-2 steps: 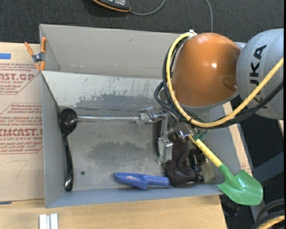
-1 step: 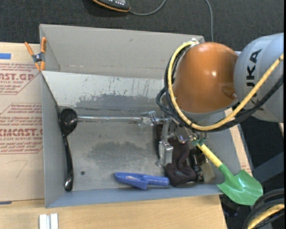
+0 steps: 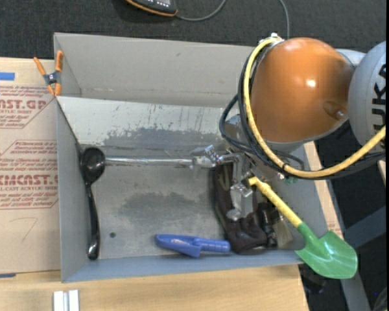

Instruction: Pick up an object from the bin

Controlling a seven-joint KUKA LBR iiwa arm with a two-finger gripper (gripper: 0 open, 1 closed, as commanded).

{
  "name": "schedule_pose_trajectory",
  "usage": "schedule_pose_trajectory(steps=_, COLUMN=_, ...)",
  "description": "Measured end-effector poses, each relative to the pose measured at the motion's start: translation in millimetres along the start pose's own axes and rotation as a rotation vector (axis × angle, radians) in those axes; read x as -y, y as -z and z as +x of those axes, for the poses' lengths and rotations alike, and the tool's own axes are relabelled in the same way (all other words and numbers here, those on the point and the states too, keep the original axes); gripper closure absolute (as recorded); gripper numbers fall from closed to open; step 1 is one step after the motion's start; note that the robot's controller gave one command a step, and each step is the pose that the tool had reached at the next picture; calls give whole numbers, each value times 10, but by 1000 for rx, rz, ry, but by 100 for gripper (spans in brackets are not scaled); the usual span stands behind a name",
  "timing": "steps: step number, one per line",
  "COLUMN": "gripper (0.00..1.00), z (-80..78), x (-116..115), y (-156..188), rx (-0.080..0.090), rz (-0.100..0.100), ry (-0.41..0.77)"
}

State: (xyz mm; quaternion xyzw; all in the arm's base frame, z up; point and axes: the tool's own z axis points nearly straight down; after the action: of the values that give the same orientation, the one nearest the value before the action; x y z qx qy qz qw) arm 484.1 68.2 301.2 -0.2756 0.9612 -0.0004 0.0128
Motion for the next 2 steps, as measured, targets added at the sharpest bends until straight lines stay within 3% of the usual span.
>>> schedule_pose_trajectory(steps=1, gripper=0, z=-217, x=-231, y=-444, rx=1, rz=1, ry=24)
schedule_pose_trajectory(steps=2, gripper=0, z=-167, x=460, y=-288, rx=13, rz=10, ry=271)
